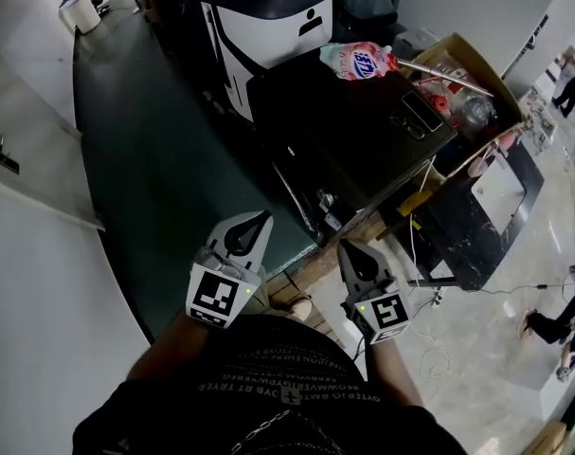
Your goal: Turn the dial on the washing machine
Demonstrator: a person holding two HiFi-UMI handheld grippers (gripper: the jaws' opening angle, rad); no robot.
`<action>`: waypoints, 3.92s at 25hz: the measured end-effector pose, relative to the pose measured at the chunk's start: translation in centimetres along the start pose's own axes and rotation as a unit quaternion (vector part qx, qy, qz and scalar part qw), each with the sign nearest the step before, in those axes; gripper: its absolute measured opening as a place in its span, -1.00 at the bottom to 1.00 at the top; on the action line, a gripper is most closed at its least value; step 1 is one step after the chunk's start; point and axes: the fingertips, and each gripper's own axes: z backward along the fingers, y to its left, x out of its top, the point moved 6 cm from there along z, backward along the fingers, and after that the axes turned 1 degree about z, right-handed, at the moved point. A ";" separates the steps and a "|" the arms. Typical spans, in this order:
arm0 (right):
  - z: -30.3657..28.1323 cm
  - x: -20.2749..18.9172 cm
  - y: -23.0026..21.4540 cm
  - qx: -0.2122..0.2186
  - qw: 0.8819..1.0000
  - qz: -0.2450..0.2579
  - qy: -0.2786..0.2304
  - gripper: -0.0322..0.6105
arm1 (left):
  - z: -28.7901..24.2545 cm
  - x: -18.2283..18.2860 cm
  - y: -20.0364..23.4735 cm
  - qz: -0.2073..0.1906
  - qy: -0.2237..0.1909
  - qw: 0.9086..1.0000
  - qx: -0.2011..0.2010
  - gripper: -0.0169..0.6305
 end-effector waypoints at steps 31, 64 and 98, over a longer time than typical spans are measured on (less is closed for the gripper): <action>-15.6 -14.9 -7.8 -0.053 0.979 0.042 0.191 -0.53 | -2.7 -7.3 4.4 0.007 0.055 0.998 0.011 -0.93; -17.7 -17.0 -7.7 -0.085 0.966 0.061 0.238 -0.32 | 0.1 -6.5 3.4 0.008 0.068 0.997 0.017 -0.93; -18.0 -17.6 -7.3 -0.077 0.951 0.098 0.282 -0.27 | 1.6 -5.0 3.1 -0.005 0.052 0.998 0.022 -0.93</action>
